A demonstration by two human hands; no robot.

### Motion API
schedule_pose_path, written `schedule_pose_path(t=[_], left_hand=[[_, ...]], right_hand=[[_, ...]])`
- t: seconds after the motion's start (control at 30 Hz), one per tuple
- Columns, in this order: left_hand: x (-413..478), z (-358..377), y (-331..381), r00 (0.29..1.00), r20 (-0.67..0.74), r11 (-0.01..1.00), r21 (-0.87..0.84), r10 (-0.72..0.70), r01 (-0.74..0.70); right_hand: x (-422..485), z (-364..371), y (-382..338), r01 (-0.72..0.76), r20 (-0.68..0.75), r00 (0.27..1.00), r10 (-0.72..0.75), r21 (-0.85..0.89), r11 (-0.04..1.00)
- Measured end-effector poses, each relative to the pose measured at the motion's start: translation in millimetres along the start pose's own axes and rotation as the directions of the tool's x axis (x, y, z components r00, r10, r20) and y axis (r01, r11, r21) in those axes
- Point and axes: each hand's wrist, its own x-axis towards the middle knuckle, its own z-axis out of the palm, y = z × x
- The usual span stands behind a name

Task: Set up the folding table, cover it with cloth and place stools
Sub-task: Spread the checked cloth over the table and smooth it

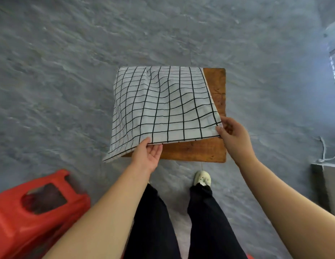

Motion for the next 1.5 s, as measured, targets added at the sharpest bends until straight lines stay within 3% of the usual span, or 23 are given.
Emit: schedule_pose_path(t=[0.17, 0.77, 1.33, 1.5], left_hand=[[17.3, 15.4, -54.4, 1.000, -0.016, 0.999, -0.046, 0.018, -0.019], [134.1, -0.9, -180.0, 0.988, -0.129, 0.997, 0.004, -0.082, 0.083], [190.6, -23.7, -204.0, 0.983, -0.184, 0.993, 0.112, -0.029, 0.050], [186.2, -40.9, -204.2, 0.974, -0.215, 0.981, 0.164, -0.065, 0.102]], right_hand=[[18.9, -29.5, 45.4, -0.004, 0.038, 0.999, 0.003, 0.023, 1.000], [44.2, -27.4, 230.4, -0.288, -0.013, 0.957, 0.288, 0.035, 0.957], [71.7, 9.6, 278.7, -0.401, -0.016, 0.916, 0.401, -0.084, 0.912], [46.2, 5.2, 285.6, -0.450, 0.013, 0.889, 0.457, -0.149, 0.880]])
